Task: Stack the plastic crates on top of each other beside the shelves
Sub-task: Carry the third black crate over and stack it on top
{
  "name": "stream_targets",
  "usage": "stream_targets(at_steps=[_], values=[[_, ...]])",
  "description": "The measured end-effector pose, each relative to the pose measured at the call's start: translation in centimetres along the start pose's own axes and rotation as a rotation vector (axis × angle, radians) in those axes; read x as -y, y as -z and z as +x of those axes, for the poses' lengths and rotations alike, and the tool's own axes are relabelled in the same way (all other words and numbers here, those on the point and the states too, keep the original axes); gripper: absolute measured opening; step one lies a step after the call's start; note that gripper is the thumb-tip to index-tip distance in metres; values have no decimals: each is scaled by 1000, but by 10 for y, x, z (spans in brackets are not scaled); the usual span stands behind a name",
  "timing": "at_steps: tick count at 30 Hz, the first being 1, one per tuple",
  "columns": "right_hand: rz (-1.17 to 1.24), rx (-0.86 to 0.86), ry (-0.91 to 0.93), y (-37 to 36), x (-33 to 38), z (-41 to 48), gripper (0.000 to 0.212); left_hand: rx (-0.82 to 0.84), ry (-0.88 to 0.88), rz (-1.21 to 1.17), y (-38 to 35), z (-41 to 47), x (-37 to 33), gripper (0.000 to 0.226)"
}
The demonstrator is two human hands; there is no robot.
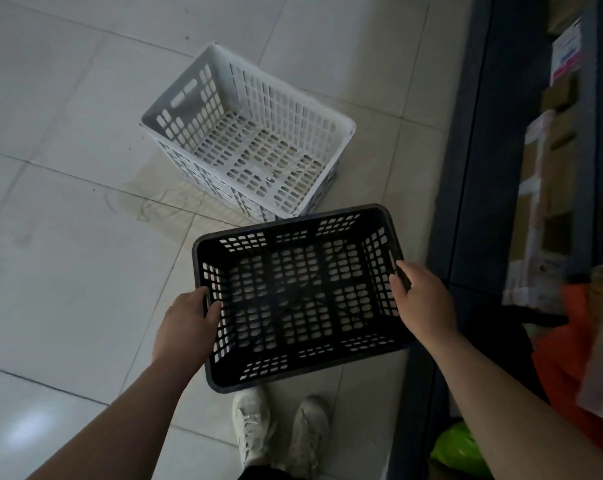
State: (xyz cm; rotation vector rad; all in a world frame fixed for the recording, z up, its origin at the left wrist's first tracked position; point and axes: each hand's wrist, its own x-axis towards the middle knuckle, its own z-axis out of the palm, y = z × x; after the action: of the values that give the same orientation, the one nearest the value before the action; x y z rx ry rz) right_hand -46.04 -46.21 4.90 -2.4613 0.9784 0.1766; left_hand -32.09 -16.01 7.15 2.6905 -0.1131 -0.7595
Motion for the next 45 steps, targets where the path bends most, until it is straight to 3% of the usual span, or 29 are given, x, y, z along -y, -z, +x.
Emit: stream_targets(at_steps=[7,12,15,17,21,27,35,45], values=[[86,39,-190,-57,-54,52,25,25,157,-105,-72,60,52,37],[252,139,-359,-88,-81,75,34,36,283,-229,-105,81,78,43],[325,66,-440,-99,-91,91,40,25,297,-324,-115,89,93,36],[384,30,-507,-104,-96,99,39,44,306,-417,-119,94,101,36],[622,140,-632,-116,-104,106,41,143,441,-762,-127,101,109,39],[664,89,-680,-119,-105,107,34,127,502,-920,-131,102,114,30],[658,123,-668,-76,-68,71,31,71,531,-974,-81,58,118,33],[676,210,-603,56,34,11,32,53,566,-1103,74,-36,112,38]])
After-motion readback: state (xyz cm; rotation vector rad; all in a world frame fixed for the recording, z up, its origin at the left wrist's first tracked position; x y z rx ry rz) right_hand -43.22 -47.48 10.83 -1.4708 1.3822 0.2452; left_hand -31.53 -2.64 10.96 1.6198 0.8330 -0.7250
